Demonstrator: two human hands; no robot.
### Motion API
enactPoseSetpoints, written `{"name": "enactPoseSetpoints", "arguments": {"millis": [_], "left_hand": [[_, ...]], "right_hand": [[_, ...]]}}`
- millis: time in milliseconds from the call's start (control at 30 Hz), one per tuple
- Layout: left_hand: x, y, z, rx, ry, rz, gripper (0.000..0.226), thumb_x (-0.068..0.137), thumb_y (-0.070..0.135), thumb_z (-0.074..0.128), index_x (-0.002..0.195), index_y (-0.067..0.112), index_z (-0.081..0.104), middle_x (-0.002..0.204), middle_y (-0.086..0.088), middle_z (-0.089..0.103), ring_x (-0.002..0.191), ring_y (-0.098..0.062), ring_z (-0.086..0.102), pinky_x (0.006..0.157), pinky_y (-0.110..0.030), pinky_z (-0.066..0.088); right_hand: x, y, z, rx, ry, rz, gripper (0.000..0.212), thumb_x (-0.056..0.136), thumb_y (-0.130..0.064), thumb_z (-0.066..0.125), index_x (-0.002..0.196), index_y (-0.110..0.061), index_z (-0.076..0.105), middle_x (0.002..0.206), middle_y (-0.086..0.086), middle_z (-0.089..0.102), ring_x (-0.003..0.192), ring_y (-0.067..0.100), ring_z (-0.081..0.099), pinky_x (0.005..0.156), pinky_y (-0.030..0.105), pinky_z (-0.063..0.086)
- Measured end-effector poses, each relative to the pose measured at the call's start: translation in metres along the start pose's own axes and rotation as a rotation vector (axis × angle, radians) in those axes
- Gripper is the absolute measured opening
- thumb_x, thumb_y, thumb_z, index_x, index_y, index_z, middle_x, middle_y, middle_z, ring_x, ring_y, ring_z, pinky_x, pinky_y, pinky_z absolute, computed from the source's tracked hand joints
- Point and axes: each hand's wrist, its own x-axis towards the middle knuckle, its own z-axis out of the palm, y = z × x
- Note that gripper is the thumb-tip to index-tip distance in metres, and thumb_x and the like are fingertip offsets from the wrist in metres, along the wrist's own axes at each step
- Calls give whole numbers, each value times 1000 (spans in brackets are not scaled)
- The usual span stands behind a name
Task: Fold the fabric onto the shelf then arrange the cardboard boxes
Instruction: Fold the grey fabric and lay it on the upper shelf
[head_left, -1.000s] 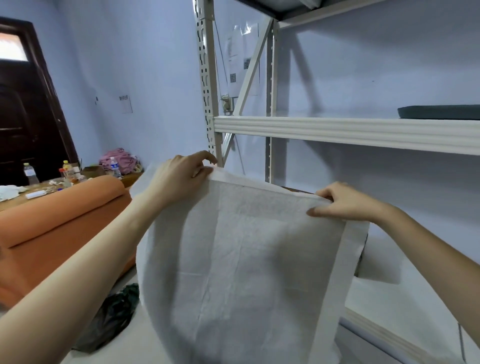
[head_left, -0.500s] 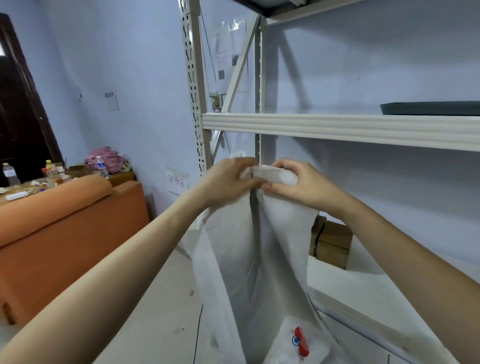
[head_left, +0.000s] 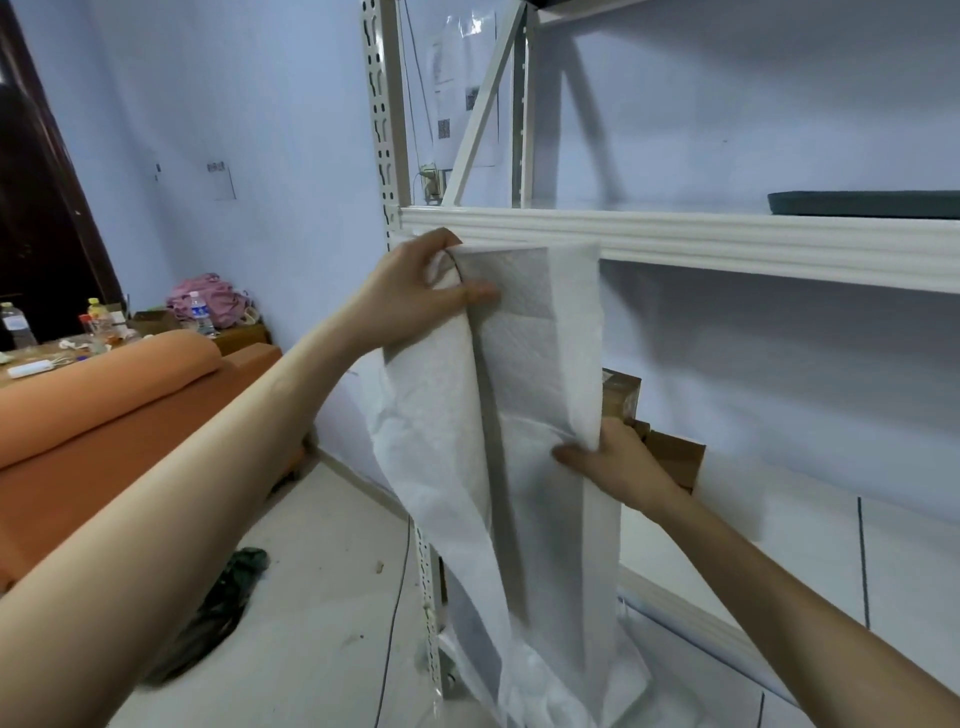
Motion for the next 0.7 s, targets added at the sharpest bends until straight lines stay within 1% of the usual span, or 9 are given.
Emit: {"name": "enactPoseSetpoints", "arguments": {"millis": [67,133,233,333,400,467,533,600,700], "left_hand": [[-6,-7,-9,10,-165,-49,81,59,52,78,126,23,43,128,-6,57,116,-23,54,100,-45,45],[-14,-18,-14,81,-292,-114,98,67,31,83,143,30,21,141,-10,45,122,-25,48,101,-38,42],[-29,-36,-15,143,-349,-164,98,77,18,75,148,34,9,145,-6,39,123,-19,45,93,-28,38],[-45,-48,-18,-21,-399,-236,73,80,41,69,141,47,28,141,0,44,126,-14,43,93,-25,39],[-53,-48,-18,-185,-391,-274,61,80,68,49,137,54,32,124,0,51,108,-13,51,83,-19,42],[-53,-47,-15,-258,-315,-246,62,83,74,27,139,47,34,78,-10,48,64,-18,46,58,-14,38],[-48,-43,-9,-235,-194,-219,58,90,61,22,135,34,47,49,0,33,40,-10,31,42,-13,27],[-44,-39,0,-96,-19,-186,39,99,43,33,118,25,63,40,7,34,32,-8,33,39,-16,27],[-41,-37,12,233,288,-191,25,90,30,46,98,29,70,44,-2,45,41,-15,44,48,-27,35]], "right_hand": [[2,1,-5,19,104,-65,11,84,-7,58,85,3,61,80,12,64,74,22,59,62,28,41],[5,0,-13,40,164,-101,9,84,-4,58,76,-8,61,68,0,58,61,4,52,53,15,35],[14,4,-27,38,211,-96,20,85,-8,57,72,-24,62,67,-6,59,62,1,53,52,12,36],[25,10,-40,32,248,-125,21,85,-5,55,83,-22,68,85,-1,66,81,13,57,61,5,39],[28,9,-48,75,211,-143,25,83,-4,53,82,-22,70,87,-1,69,84,12,60,68,9,42],[28,0,-56,88,156,-148,26,76,-7,50,81,-20,72,84,-1,70,77,1,62,68,11,44],[28,-9,-63,49,100,-181,30,76,3,49,83,-14,73,83,2,69,67,-11,60,65,4,43],[28,-17,-69,9,60,-225,35,78,12,47,90,-9,73,86,8,71,66,-12,60,67,3,43],[28,-23,-76,-27,9,-287,31,83,5,53,105,-11,67,92,9,73,79,3,65,74,16,47]]}}
